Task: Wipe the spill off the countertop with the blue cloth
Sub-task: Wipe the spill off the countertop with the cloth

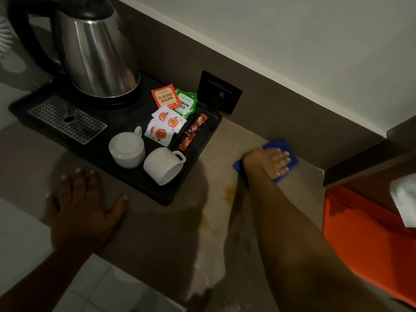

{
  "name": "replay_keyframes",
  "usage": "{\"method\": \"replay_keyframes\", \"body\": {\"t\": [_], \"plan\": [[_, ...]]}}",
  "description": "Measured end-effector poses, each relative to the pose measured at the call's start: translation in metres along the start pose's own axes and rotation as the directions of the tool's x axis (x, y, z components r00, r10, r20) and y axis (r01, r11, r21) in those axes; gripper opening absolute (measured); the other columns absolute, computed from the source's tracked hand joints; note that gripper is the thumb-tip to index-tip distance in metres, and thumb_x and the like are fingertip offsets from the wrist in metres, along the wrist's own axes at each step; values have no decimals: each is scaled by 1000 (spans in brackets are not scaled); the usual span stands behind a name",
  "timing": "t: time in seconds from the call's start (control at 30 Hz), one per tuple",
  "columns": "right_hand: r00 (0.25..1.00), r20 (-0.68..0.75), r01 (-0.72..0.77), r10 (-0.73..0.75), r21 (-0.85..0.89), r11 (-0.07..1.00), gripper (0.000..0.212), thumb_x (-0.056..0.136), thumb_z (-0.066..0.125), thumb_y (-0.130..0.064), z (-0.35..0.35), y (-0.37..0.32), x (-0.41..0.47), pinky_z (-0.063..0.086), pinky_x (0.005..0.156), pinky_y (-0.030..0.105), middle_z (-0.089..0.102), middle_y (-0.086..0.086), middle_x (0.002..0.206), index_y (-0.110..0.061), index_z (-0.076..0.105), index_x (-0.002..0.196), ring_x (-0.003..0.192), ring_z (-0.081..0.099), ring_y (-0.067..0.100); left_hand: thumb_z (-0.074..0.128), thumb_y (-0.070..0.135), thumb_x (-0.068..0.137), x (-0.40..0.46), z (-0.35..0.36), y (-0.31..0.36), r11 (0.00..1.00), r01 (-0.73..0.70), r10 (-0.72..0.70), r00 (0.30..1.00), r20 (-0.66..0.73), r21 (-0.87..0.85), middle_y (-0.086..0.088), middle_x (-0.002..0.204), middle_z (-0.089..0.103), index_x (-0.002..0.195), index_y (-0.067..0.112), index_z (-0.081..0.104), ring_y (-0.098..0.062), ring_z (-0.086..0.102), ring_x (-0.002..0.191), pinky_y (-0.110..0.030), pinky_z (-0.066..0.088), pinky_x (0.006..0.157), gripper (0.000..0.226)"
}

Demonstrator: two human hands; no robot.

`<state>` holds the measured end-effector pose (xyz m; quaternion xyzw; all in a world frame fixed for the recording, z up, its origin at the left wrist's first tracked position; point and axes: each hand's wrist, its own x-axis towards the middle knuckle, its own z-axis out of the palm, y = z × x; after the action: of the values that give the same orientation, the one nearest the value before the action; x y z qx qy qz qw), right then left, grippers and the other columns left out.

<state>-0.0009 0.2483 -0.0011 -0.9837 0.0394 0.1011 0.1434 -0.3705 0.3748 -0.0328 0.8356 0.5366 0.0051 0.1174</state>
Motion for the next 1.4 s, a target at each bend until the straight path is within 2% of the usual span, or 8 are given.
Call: {"method": "replay_keyframes", "body": {"t": [0.27, 0.6, 0.8, 0.97, 1.03, 1.2, 1.23, 1.4], "plan": [[438, 281, 899, -854, -116, 423, 60, 99, 21, -46, -4, 32, 14, 7, 119, 44, 12, 4, 162, -19, 16, 152, 149, 7, 24, 18, 85, 75, 4, 5, -4, 999, 44, -43, 998, 52, -3, -11, 167, 6, 157, 21, 9, -37, 5, 152, -65, 14, 118, 105], [881, 36, 468, -472, -213, 858, 58, 100, 26, -39, -25, 92, 32, 10, 119, 50, 12, 12, 161, -12, 17, 151, 147, 10, 32, 21, 82, 79, -2, -1, 1, 1000, 16, -16, 1000, -4, 22, -17, 164, 17, 156, 14, 19, -41, 12, 150, -63, 9, 117, 102], [102, 400, 995, -911, -63, 84, 57, 99, 16, -50, -16, 102, -28, 4, 120, 41, 11, -4, 160, -30, 9, 152, 149, 4, 16, 24, 78, 79, -5, -11, 7, 1000, 14, -14, 1000, 4, -19, -17, 165, 13, 157, 13, 16, -38, 5, 152, -61, 3, 119, 101], [620, 203, 785, -758, -161, 599, 58, 101, 22, -45, -20, 80, 14, 6, 120, 47, 8, 5, 162, -19, 14, 152, 148, 3, 22, 28, 75, 82, -7, -10, 6, 1000, 6, -6, 1000, -22, -8, -19, 164, 16, 155, 11, 20, -40, 9, 151, -62, 5, 118, 97], [683, 153, 730, -714, -170, 662, 59, 101, 23, -42, -5, 69, -14, 4, 120, 46, 9, 7, 162, -16, 12, 152, 148, 3, 25, 28, 75, 82, -6, -9, 4, 1000, -4, 4, 1000, -23, -1, -19, 164, 17, 155, 11, 20, -41, 10, 151, -62, 6, 118, 97], [60, 410, 995, -910, -99, 21, 57, 100, 19, -46, -17, 119, -41, 2, 120, 40, 13, 1, 161, -24, 15, 152, 149, 5, 19, 31, 74, 82, -6, -7, 2, 1000, -3, 2, 999, -39, -7, -21, 163, 20, 153, 10, 24, -42, 12, 150, -64, 8, 116, 96], [58, 416, 995, -908, -102, 16, 57, 100, 20, -45, -26, 124, -26, 4, 120, 42, 14, 2, 160, -22, 15, 152, 149, 7, 21, 32, 74, 82, -6, -6, 3, 1000, -8, 7, 999, -40, -6, -21, 162, 20, 153, 10, 24, -42, 13, 150, -64, 8, 116, 96], [740, 146, 673, -657, -161, 722, 57, 102, 24, -40, -13, 78, -18, 6, 119, 51, 8, 10, 162, -14, 15, 152, 148, 4, 30, 32, 73, 83, -6, -4, 3, 1000, -16, 15, 998, -55, -9, -23, 162, 21, 152, 9, 25, -43, 15, 149, -65, 9, 116, 95]]}}
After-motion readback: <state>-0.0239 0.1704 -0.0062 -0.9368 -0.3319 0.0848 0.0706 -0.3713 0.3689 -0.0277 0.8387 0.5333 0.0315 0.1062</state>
